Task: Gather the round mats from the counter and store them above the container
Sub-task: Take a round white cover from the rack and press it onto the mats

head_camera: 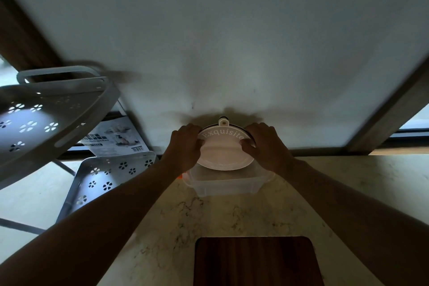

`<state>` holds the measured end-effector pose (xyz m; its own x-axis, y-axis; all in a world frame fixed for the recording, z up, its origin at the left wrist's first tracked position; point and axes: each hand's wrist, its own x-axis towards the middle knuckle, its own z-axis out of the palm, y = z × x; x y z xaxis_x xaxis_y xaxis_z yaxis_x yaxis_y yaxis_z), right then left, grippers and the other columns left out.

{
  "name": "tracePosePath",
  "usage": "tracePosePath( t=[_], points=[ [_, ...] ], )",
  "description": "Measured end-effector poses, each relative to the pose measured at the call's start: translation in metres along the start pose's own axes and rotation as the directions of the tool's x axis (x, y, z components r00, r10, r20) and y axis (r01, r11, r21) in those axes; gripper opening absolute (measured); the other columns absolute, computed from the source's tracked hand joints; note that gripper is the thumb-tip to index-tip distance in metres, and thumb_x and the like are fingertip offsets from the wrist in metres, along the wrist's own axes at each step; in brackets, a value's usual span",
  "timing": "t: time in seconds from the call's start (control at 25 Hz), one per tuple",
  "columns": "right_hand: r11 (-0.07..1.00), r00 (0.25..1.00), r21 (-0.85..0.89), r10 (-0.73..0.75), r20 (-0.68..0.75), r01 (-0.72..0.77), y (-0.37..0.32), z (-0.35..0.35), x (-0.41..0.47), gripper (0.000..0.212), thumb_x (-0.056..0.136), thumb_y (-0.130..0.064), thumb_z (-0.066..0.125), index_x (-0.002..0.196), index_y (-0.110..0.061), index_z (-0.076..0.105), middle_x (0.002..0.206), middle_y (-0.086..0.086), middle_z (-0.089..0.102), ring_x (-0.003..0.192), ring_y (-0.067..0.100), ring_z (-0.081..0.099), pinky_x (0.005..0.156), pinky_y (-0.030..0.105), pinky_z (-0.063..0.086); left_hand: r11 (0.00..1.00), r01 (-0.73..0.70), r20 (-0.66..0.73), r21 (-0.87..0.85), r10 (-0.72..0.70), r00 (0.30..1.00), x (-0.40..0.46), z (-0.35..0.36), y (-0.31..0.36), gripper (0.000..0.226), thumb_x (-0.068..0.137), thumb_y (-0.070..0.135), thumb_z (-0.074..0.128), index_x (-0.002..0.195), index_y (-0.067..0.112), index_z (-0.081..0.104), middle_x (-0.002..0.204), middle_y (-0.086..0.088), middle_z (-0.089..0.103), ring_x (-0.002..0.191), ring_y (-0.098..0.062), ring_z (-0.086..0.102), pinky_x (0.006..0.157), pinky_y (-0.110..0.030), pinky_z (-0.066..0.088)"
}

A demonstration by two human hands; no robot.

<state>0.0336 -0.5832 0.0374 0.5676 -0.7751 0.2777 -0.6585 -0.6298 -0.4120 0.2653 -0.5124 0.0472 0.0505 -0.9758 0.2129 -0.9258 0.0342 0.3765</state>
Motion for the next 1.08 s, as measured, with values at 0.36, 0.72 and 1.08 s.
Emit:
tracePosePath(
  t=[0.36, 0.72, 1.08],
  points=[
    [0.999, 0.998, -0.027, 0.046, 0.053, -0.044, 0.0, -0.001, 0.004, 0.026, 0.094, -0.023, 0.058, 0.115, -0.007, 0.059, 0.11, 0.013, 0.062, 0.104, 0.031, 0.053, 0.087, 0.04, 0.035, 0.999, 0.045, 0.007, 0.02, -0.046, 0.999, 0.001, 0.007, -0.002, 0.024, 0.091, 0.013, 0.056, 0.114, 0.007, 0.058, 0.112, -0.015, 0.061, 0.104, -0.033, 0.052, 0.09, -0.044, 0.035],
    [0.991, 0.997, -0.102, 0.083, -0.001, -0.083, -0.002, 0.005, 0.013, 0.028, 0.09, -0.019, 0.063, 0.115, -0.007, 0.062, 0.124, 0.015, 0.058, 0.119, 0.033, 0.05, 0.088, 0.041, 0.038, 0.996, 0.089, -0.049, 0.031, -0.087, 0.995, 0.009, 0.011, -0.002, 0.019, 0.09, 0.017, 0.061, 0.108, 0.011, 0.064, 0.115, -0.014, 0.057, 0.109, -0.033, 0.047, 0.09, -0.047, 0.04],
    [0.984, 0.996, -0.154, 0.081, -0.04, -0.086, -0.003, 0.006, 0.012, 0.03, 0.086, -0.022, 0.066, 0.112, -0.007, 0.065, 0.119, 0.014, 0.06, 0.115, 0.034, 0.052, 0.09, 0.043, 0.042, 0.996, 0.062, -0.098, 0.058, -0.056, 0.994, 0.007, 0.015, -0.002, 0.024, 0.084, 0.016, 0.065, 0.108, 0.012, 0.063, 0.112, -0.013, 0.059, 0.106, -0.033, 0.049, 0.086, -0.045, 0.041]
  ],
)
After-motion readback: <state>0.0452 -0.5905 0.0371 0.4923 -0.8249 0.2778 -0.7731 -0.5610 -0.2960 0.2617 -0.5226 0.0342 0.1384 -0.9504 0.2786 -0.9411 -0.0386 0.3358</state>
